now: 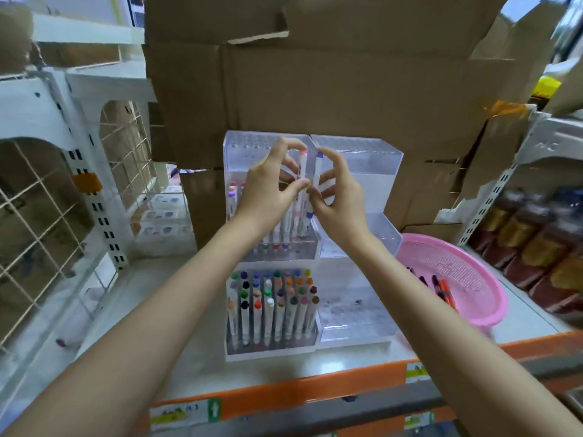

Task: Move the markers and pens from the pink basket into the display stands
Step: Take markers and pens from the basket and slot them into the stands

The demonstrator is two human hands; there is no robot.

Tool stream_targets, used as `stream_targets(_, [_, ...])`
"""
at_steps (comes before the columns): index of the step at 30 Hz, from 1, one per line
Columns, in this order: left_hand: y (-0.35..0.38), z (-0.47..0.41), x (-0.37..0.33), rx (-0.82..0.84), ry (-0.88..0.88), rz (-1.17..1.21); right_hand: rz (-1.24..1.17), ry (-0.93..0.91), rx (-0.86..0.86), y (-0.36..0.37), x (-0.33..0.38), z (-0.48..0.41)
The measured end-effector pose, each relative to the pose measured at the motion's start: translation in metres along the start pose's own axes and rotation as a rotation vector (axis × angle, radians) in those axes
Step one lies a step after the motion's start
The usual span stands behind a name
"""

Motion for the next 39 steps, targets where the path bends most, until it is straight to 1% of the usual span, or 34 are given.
stream_targets(4, [0.004,0.000,0.003,0.038,0.011,-0.020,0.015,-0.014,-0.022,0.001,0.000,0.003])
stream_targets(10, [0.010,0.001,0.004,0.091,0.067,-0.144,0.007,-0.024,-0.019,0.001,-0.003,0.010])
stream_targets(24, [0.004,-0.003,0.006,0.077,0.067,-0.248,-0.028,-0.014,0.021,0.002,-0.002,0.012])
stream_targets(28, [0.008,0.003,0.012,0.142,0.063,-0.293,-0.022,-0.019,0.031,0.005,-0.003,0.013])
stream_targets(34, [0.013,0.008,0.014,0.192,0.098,-0.380,-0.012,-0.016,0.025,0.004,-0.005,0.015])
stream_targets(39, [0.012,0.006,0.014,0.202,0.104,-0.379,0.002,-0.026,0.044,0.004,-0.005,0.015])
Point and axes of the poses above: each hand's wrist, its own z-axis away from the middle knuckle, its own y-axis out of the palm, x = y × z, the point moved 5 cm from there along -z, towards the middle knuckle, and after that the axes turned 3 degrees about y, right-handed, at the moved point
